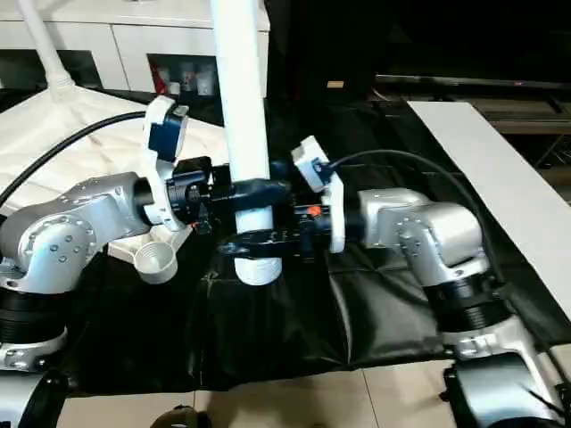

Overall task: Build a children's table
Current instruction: Pick table leg

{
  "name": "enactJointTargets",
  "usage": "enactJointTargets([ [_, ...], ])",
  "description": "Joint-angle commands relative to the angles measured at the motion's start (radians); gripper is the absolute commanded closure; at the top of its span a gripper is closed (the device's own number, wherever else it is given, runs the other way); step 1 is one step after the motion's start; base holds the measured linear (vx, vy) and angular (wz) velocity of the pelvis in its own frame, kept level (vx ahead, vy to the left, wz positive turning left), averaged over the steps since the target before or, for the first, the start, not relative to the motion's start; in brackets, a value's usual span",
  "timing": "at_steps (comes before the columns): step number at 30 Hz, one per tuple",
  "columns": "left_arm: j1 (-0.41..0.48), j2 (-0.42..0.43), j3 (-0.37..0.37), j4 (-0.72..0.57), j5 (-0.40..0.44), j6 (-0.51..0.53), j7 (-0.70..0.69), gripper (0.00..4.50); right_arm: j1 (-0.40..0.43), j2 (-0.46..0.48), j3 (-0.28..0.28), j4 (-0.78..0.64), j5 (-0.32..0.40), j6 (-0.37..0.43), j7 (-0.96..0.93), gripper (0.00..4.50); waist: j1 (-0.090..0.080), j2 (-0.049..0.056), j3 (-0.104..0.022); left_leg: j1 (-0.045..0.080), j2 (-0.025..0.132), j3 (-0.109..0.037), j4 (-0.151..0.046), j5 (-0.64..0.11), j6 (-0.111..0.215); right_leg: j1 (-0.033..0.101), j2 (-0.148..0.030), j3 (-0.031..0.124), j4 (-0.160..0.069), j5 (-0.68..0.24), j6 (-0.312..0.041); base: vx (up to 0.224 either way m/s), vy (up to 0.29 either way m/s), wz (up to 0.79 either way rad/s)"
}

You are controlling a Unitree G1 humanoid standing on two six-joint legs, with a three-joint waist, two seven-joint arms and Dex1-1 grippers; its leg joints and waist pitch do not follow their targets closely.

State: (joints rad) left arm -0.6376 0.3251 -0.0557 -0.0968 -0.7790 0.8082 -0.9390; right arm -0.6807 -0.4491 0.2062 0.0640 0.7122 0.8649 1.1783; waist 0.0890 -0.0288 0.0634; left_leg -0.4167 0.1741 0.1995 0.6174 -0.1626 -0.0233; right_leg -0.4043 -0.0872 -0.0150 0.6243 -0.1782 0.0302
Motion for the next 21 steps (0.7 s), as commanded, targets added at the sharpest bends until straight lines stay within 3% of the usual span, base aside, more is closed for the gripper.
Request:
enactJointTargets([
  [1,-0.008,0.006,-0.011,-0.025,0.009,-0.008,-0.016,2.52,-0.033,-0.004,0.002,0.008,-0.007,-0.01,0.006,1.5,0.0,-0.004,-0.077,0.047,0.045,-0.02,-0.079,-0.217,-0.06,0.029,-0.044,0.021,-0.066,-0.244,-0.204,0.0,0.0,0.0],
  [7,-0.009,0.013,-0.017,-0.02,0.016,-0.014,-0.023,2.52,-0.041,0.002,0.007,0.017,-0.021,-0.014,0.023,1.96,-0.001,-0.004,-0.073,0.047,0.046,-0.022,-0.081,-0.263,-0.076,0.024,-0.045,0.022,-0.072,-0.32,-0.179,0.0,0.0,0.0],
  [8,-0.009,0.014,-0.017,-0.02,0.016,-0.014,-0.025,2.52,-0.043,0.002,0.008,0.018,-0.024,-0.015,0.026,2.17,-0.001,-0.005,-0.074,0.047,0.046,-0.022,-0.081,-0.26,-0.077,0.024,-0.045,0.022,-0.071,-0.32,-0.176,0.0,0.0,0.0],
  [16,-0.005,0.03,-0.019,-0.024,0.027,-0.022,-0.031,2.52,-0.034,0.001,0.019,0.01,-0.041,-0.023,0.036,2.53,-0.001,-0.005,-0.076,0.045,0.045,-0.022,-0.081,-0.234,-0.069,0.025,-0.043,0.021,-0.067,-0.284,-0.185,0.0,0.0,0.0],
  [18,-0.03,0.005,0.015,0.01,-0.005,0.046,0.036,1.96,-0.032,0.01,0.019,0.014,-0.054,-0.03,0.025,2.54,-0.002,-0.003,-0.076,0.046,0.044,-0.021,-0.079,-0.236,-0.074,0.024,-0.043,0.021,-0.064,-0.276,-0.19,0.0,0.0,0.0],
  [21,-0.037,-0.009,0.043,0.013,-0.026,0.051,0.059,1.76,-0.028,0.019,0.017,0.018,-0.062,-0.041,0.008,2.58,-0.001,-0.005,-0.076,0.045,0.044,-0.022,-0.079,-0.239,-0.072,0.026,-0.044,0.021,-0.068,-0.286,-0.194,0.0,0.0,0.0],
])
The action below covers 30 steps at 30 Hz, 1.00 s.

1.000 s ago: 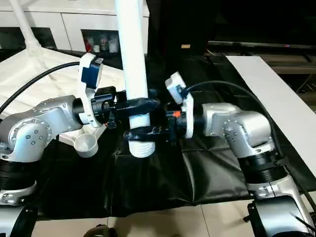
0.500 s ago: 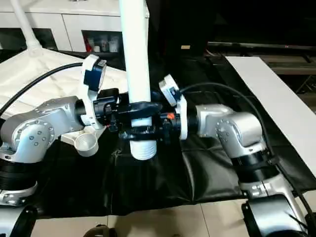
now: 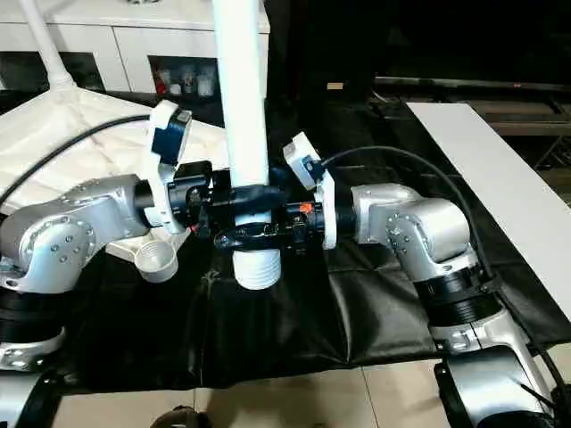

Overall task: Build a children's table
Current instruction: Pick table leg

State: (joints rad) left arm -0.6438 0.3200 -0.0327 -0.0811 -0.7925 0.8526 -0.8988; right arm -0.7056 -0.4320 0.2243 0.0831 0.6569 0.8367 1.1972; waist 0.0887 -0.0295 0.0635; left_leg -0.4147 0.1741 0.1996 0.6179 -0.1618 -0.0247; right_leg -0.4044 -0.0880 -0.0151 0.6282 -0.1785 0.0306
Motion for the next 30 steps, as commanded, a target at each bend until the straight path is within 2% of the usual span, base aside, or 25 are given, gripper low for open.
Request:
enactJointTargets([
  [1,-0.031,-0.003,0.03,-0.003,-0.028,0.013,0.014,1.65,0.001,0.007,-0.003,0.001,-0.013,-0.021,-0.021,2.59,-0.001,-0.005,-0.076,0.043,0.044,-0.022,-0.079,-0.239,-0.071,0.025,-0.043,0.021,-0.071,-0.284,-0.194,0.0,0.0,0.0],
  [5,-0.024,-0.013,0.057,-0.006,-0.034,-0.011,0.037,1.41,0.009,0.02,-0.009,0.012,-0.046,-0.066,-0.065,2.59,-0.001,-0.003,-0.076,0.043,0.044,-0.022,-0.081,-0.242,-0.076,0.024,-0.042,0.021,-0.071,-0.282,-0.189,0.0,0.0,0.0],
  [6,-0.025,-0.015,0.059,-0.004,-0.029,-0.018,0.044,1.33,0.009,0.022,-0.01,0.014,-0.047,-0.068,-0.069,2.59,-0.002,-0.003,-0.075,0.043,0.044,-0.022,-0.081,-0.245,-0.077,0.024,-0.042,0.021,-0.072,-0.282,-0.188,0.0,0.0,0.0],
  [7,-0.032,-0.034,0.081,0.013,0.01,-0.058,0.103,1.22,0.011,0.035,-0.023,0.024,-0.061,-0.082,-0.093,2.59,-0.001,0.0,-0.076,0.044,0.044,-0.022,-0.081,-0.252,-0.077,0.024,-0.042,0.021,-0.073,-0.285,-0.186,0.0,0.0,0.0],
  [11,-0.042,-0.042,0.097,0.035,0.018,-0.056,0.134,0.98,0.015,0.04,-0.025,0.027,-0.073,-0.09,-0.101,2.59,-0.001,0.0,-0.076,0.043,0.043,-0.024,-0.082,-0.256,-0.079,0.026,-0.041,0.021,-0.074,-0.29,-0.17,0.0,0.0,0.0],
  [13,-0.045,-0.04,0.101,0.044,0.01,-0.047,0.134,1.37,0.017,0.041,-0.023,0.029,-0.08,-0.095,-0.104,2.59,-0.001,0.0,-0.077,0.043,0.042,-0.023,-0.081,-0.25,-0.076,0.025,-0.041,0.021,-0.074,-0.285,-0.172,0.0,0.0,0.0],
  [15,-0.042,-0.036,0.095,0.042,0.002,-0.038,0.124,1.34,0.02,0.042,-0.02,0.026,-0.082,-0.098,-0.104,2.59,-0.001,0.003,-0.078,0.044,0.043,-0.023,-0.081,-0.244,-0.075,0.025,-0.04,0.02,-0.071,-0.263,-0.182,0.0,0.0,0.0],
  [16,-0.039,-0.033,0.092,0.037,-0.004,-0.03,0.118,1.34,0.021,0.042,-0.018,0.024,-0.082,-0.099,-0.102,2.59,-0.002,0.001,-0.078,0.043,0.043,-0.023,-0.081,-0.241,-0.073,0.026,-0.04,0.02,-0.071,-0.257,-0.184,0.0,0.0,0.0],
  [17,-0.037,-0.034,0.091,0.033,-0.012,-0.021,0.117,1.67,0.022,0.043,-0.017,0.023,-0.083,-0.101,-0.102,2.59,-0.002,0.001,-0.077,0.043,0.043,-0.022,-0.081,-0.24,-0.071,0.026,-0.04,0.02,-0.07,-0.252,-0.188,0.0,0.0,0.0],
  [21,-0.041,-0.034,0.1,0.031,-0.04,-0.005,0.105,1.74,0.022,0.043,-0.013,0.024,-0.09,-0.104,-0.096,2.59,-0.001,0.0,-0.076,0.043,0.043,-0.022,-0.081,-0.248,-0.069,0.026,-0.041,0.02,-0.072,-0.267,-0.19,0.0,0.0,0.0],
  [23,-0.044,-0.03,0.102,0.032,-0.048,0.002,0.095,2.18,0.021,0.041,-0.011,0.027,-0.094,-0.109,-0.092,2.59,-0.002,-0.002,-0.075,0.043,0.043,-0.022,-0.081,-0.255,-0.071,0.025,-0.04,0.02,-0.073,-0.28,-0.188,0.0,0.0,0.0],
  [26,-0.045,-0.028,0.102,0.032,-0.051,0.006,0.089,2.24,0.021,0.042,-0.01,0.028,-0.095,-0.113,-0.092,2.59,-0.003,0.001,-0.075,0.044,0.044,-0.024,-0.082,-0.263,-0.072,0.025,-0.041,0.02,-0.073,-0.29,-0.181,0.0,0.0,0.0],
  [27,-0.043,-0.025,0.102,0.027,-0.057,0.009,0.079,2.5,0.022,0.041,-0.008,0.025,-0.1,-0.126,-0.088,2.59,-0.003,-0.001,-0.075,0.044,0.044,-0.023,-0.082,-0.264,-0.072,0.025,-0.041,0.021,-0.074,-0.293,-0.18,0.0,0.0,0.0],
  [29,-0.041,-0.022,0.104,0.022,-0.068,0.02,0.069,2.55,0.021,0.044,-0.011,0.024,-0.098,-0.133,-0.084,2.59,-0.003,0.0,-0.075,0.045,0.044,-0.024,-0.082,-0.261,-0.073,0.025,-0.041,0.021,-0.073,-0.288,-0.18,0.0,0.0,0.0],
  [30,-0.041,-0.019,0.101,0.021,-0.067,0.021,0.065,2.57,0.019,0.046,-0.015,0.027,-0.094,-0.128,-0.086,2.04,-0.003,0.0,-0.075,0.044,0.044,-0.023,-0.082,-0.26,-0.072,0.025,-0.04,0.021,-0.073,-0.286,-0.18,0.0,0.0,0.0],
])
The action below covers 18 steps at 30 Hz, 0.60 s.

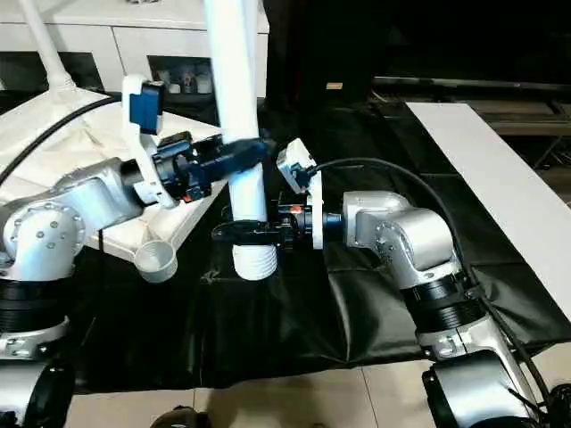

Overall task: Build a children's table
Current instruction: Pick table leg

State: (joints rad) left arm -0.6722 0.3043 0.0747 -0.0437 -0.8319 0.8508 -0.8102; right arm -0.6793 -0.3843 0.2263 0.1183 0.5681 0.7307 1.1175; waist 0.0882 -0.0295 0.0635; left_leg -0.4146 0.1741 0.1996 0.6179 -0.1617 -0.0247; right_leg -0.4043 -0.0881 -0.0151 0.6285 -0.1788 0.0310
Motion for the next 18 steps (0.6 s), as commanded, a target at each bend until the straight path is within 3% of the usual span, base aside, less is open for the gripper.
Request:
enactJointTargets([
  [1,-0.013,0.001,-0.011,-0.018,-0.03,0.024,-0.032,2.57,-0.011,-0.002,-0.02,-0.004,-0.003,-0.016,-0.004,2.04,-0.002,0.0,-0.075,0.044,0.043,-0.023,-0.082,-0.257,-0.071,0.025,-0.04,0.021,-0.073,-0.284,-0.181,0.0,0.0,0.0],
  [10,-0.02,0.029,-0.042,-0.023,-0.025,0.027,-0.089,2.64,-0.053,-0.024,0.0,0.026,-0.037,-0.041,0.041,1.13,-0.004,-0.001,-0.075,0.044,0.043,-0.023,-0.082,-0.259,-0.073,0.025,-0.04,0.021,-0.072,-0.285,-0.186,0.0,0.0,0.0],
  [16,-0.021,0.038,-0.041,-0.015,-0.021,0.028,-0.106,2.64,-0.07,-0.052,0.009,0.028,-0.036,-0.022,0.084,1.03,-0.003,-0.001,-0.075,0.043,0.043,-0.022,-0.082,-0.251,-0.068,0.026,-0.04,0.022,-0.07,-0.27,-0.189,0.0,0.0,0.0],
  [17,-0.02,0.042,-0.044,-0.015,-0.017,0.027,-0.109,2.64,-0.07,-0.059,0.008,0.025,-0.033,-0.016,0.097,1.03,-0.002,0.005,-0.076,0.044,0.044,-0.023,-0.081,-0.245,-0.067,0.026,-0.041,0.022,-0.069,-0.26,-0.192,0.0,0.0,0.0],
  [18,-0.019,0.046,-0.045,-0.016,-0.015,0.026,-0.113,2.64,-0.07,-0.063,0.006,0.024,-0.031,-0.012,0.106,1.03,-0.003,0.001,-0.076,0.044,0.043,-0.022,-0.081,-0.244,-0.064,0.027,-0.039,0.021,-0.07,-0.258,-0.195,0.0,0.0,0.0],
])
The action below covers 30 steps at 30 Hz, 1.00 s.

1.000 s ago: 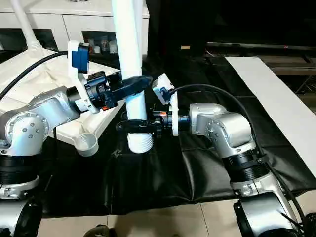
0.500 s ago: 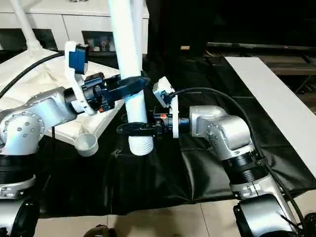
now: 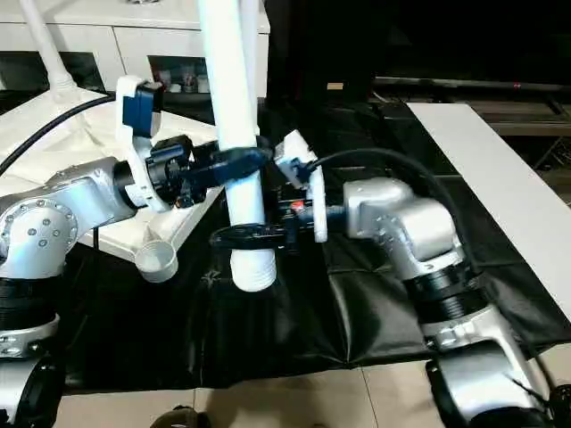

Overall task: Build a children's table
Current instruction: Pick table leg

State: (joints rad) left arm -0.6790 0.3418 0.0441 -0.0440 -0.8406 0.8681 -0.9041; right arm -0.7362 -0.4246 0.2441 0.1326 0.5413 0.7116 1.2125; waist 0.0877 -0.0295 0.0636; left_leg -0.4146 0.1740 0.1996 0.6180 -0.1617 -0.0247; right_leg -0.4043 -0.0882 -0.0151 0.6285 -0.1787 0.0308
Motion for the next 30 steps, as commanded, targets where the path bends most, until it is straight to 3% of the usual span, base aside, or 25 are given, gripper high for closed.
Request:
enactJointTargets([
  [1,-0.01,0.013,-0.017,-0.017,-0.006,0.008,-0.025,2.64,-0.012,-0.028,-0.012,0.008,-0.002,0.013,0.019,1.03,-0.002,0.002,-0.076,0.044,0.043,-0.022,-0.081,-0.244,-0.063,0.027,-0.039,0.021,-0.069,-0.256,-0.196,0.0,0.0,0.0],
  [9,-0.017,0.011,-0.021,-0.009,0.0,0.001,-0.035,2.64,-0.004,-0.036,-0.004,-0.001,0.012,0.032,0.045,1.03,-0.002,0.002,-0.076,0.045,0.044,-0.022,-0.08,-0.251,-0.063,0.027,-0.039,0.021,-0.069,-0.256,-0.209,0.0,0.0,0.0],
  [10,-0.018,0.01,-0.022,-0.009,0.001,0.0,-0.035,2.64,-0.002,-0.033,-0.002,-0.003,0.014,0.037,0.049,1.3,-0.002,0.002,-0.076,0.045,0.044,-0.022,-0.08,-0.255,-0.064,0.027,-0.04,0.021,-0.07,-0.262,-0.208,0.0,0.0,0.0],
  [23,-0.016,0.005,-0.025,-0.011,0.004,-0.005,-0.036,2.64,0.007,-0.016,-0.004,-0.009,0.025,0.063,0.058,2.53,-0.002,0.001,-0.076,0.044,0.044,-0.022,-0.08,-0.25,-0.063,0.027,-0.041,0.021,-0.069,-0.261,-0.209,0.0,0.0,0.0],
  [30,-0.019,0.003,-0.026,-0.005,0.015,-0.011,-0.031,2.64,0.008,-0.007,-0.01,-0.007,0.028,0.062,0.059,2.66,-0.001,0.002,-0.076,0.044,0.044,-0.023,-0.081,-0.25,-0.065,0.027,-0.041,0.021,-0.069,-0.257,-0.209,0.0,0.0,0.0],
])
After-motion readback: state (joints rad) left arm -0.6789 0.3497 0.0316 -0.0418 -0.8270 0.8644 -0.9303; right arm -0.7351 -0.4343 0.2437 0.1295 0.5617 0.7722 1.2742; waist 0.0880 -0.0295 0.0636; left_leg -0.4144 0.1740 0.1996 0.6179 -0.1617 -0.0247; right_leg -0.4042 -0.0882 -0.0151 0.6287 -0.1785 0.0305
